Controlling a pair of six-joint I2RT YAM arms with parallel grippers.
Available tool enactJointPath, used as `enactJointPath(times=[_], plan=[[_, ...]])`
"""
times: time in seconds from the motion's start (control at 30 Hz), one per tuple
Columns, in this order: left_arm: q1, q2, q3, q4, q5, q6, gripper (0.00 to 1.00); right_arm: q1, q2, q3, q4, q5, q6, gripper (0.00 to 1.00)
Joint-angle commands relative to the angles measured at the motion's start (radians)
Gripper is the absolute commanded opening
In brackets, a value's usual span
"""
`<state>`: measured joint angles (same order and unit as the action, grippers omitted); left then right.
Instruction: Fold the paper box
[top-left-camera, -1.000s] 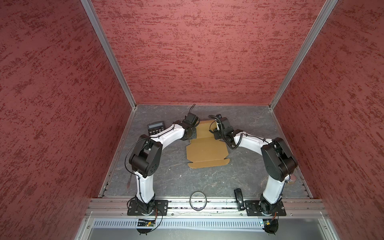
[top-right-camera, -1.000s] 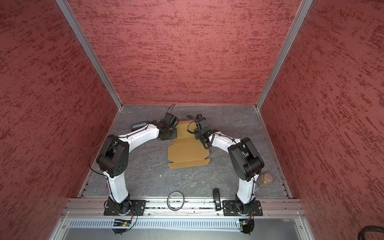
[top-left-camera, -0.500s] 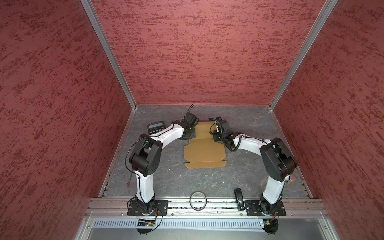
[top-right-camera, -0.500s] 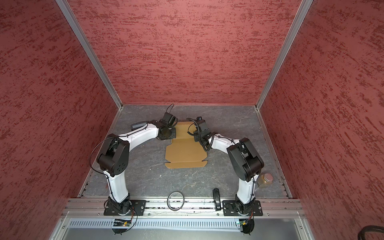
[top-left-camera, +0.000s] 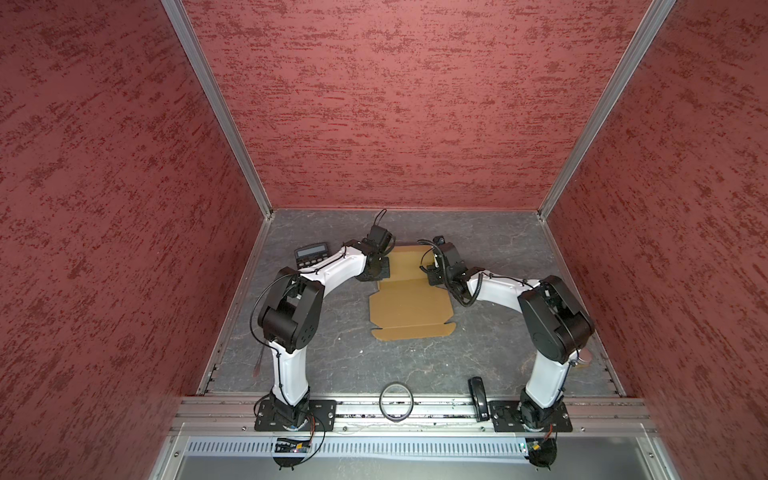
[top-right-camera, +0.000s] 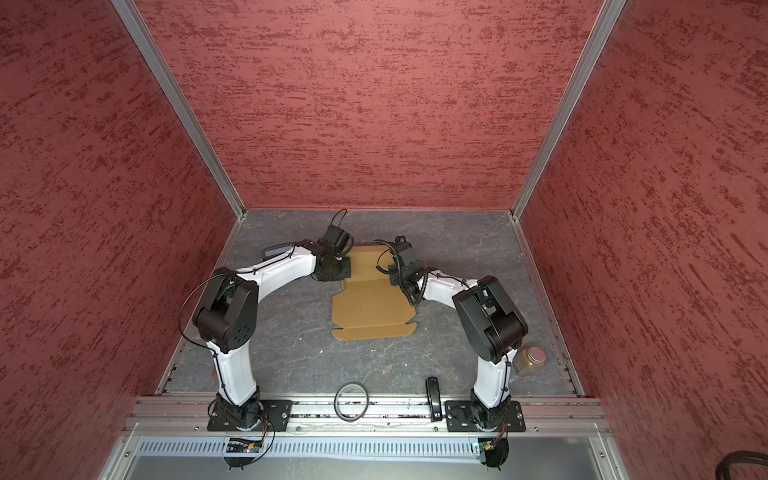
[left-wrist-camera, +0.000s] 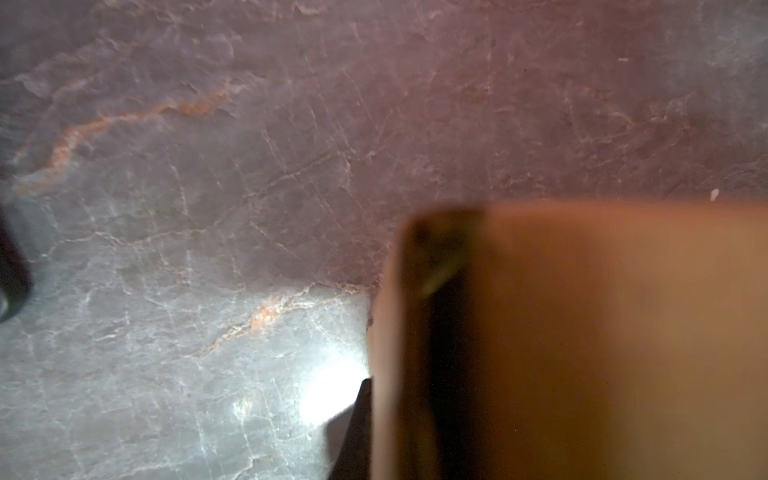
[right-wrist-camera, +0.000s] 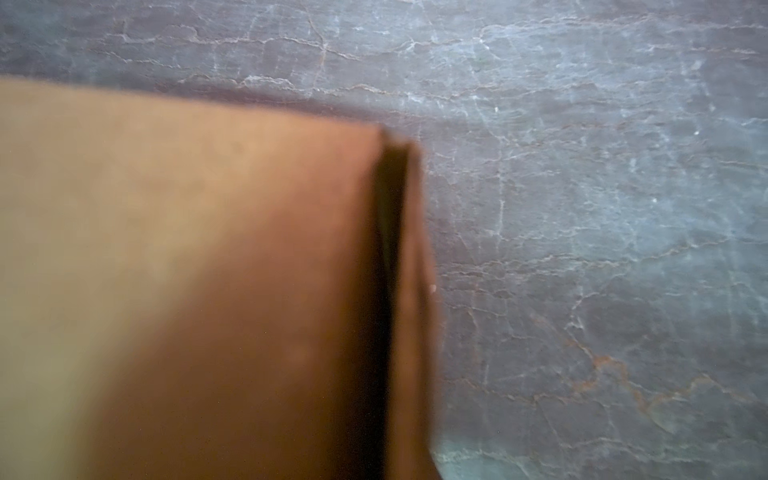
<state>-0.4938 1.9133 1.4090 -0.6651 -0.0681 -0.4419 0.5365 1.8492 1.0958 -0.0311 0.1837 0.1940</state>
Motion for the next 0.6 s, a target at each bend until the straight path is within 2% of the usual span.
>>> enactJointPath(times=[0.0, 0.2, 0.33, 0.57], plan=[[-0.030, -0.009, 0.028, 0.042, 0.093, -0.024, 0.04, 0.013, 0.020, 0.065, -0.034, -0.038, -0.035, 0.00], [-0.063, -0.011, 0.034, 0.034, 0.077, -0.029, 0.03, 0.013, 0.037, 0.130, -0.105, -0.033, -0.055, 0.00], [-0.067, -0.011, 0.024, 0.039, 0.062, -0.035, 0.03, 0.012, 0.021, 0.139, -0.108, -0.016, -0.028, 0.15], [-0.054, -0.012, 0.009, 0.040, 0.056, -0.031, 0.03, 0.013, -0.041, 0.058, 0.030, 0.018, 0.016, 0.21]])
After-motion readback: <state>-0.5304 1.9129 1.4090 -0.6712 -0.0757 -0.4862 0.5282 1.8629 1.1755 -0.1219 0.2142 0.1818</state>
